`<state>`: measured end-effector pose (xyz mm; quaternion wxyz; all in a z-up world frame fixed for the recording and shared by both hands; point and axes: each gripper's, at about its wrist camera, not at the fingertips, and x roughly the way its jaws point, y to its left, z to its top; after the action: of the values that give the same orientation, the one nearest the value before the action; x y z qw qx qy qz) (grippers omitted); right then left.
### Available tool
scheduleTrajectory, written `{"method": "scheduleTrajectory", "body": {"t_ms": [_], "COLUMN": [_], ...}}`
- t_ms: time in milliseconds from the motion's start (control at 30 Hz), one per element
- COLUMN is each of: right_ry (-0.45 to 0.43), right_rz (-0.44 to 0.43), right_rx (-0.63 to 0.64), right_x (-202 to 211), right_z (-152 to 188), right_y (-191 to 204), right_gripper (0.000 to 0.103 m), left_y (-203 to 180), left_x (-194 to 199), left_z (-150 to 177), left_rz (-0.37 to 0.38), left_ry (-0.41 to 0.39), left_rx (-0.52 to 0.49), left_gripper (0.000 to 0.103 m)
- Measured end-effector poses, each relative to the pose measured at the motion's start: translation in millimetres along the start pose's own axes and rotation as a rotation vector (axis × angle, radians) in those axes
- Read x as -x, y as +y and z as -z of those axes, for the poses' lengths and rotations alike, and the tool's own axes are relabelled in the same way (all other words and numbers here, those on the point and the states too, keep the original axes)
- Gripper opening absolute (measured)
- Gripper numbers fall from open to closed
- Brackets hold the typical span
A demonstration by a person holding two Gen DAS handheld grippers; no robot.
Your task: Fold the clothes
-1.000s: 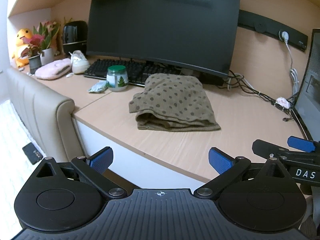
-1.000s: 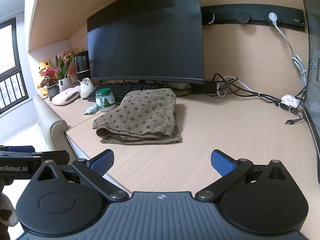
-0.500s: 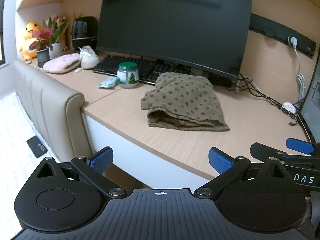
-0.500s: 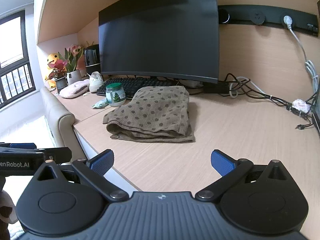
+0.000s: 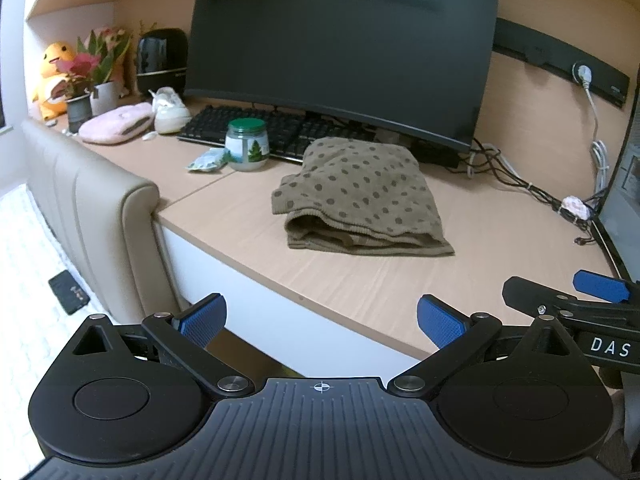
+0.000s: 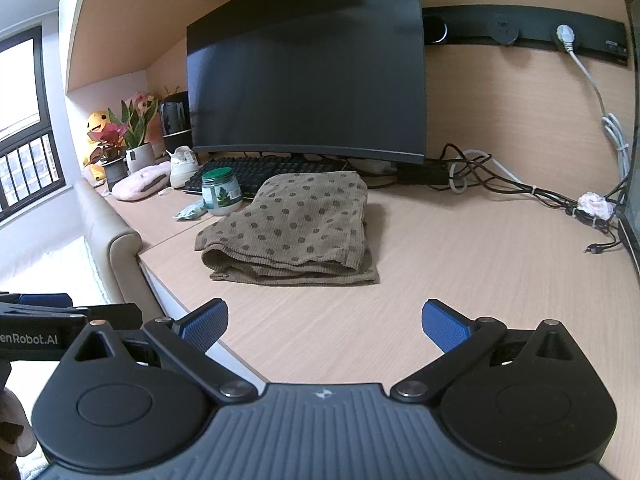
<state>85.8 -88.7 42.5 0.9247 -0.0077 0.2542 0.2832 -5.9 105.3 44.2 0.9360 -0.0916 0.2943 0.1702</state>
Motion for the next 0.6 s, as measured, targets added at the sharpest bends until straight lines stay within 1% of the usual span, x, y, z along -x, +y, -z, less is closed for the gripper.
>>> {"method": "scheduleTrajectory", "body": {"t_ms": [600], "right_ry": [0.005], "right_rz": [0.028], "right_rx": [-0.024], "right_x": [3.7], "right_z": [3.0], "right_y": [-9.5], "right_gripper": [0.103], "left_y": [-9.0], "left_x": [-5.6], "left_z": [-1.3], "left_rz": [0.028], "left_ry": [0.013], "left_rx": [-0.020], "left_gripper": [0.103]}}
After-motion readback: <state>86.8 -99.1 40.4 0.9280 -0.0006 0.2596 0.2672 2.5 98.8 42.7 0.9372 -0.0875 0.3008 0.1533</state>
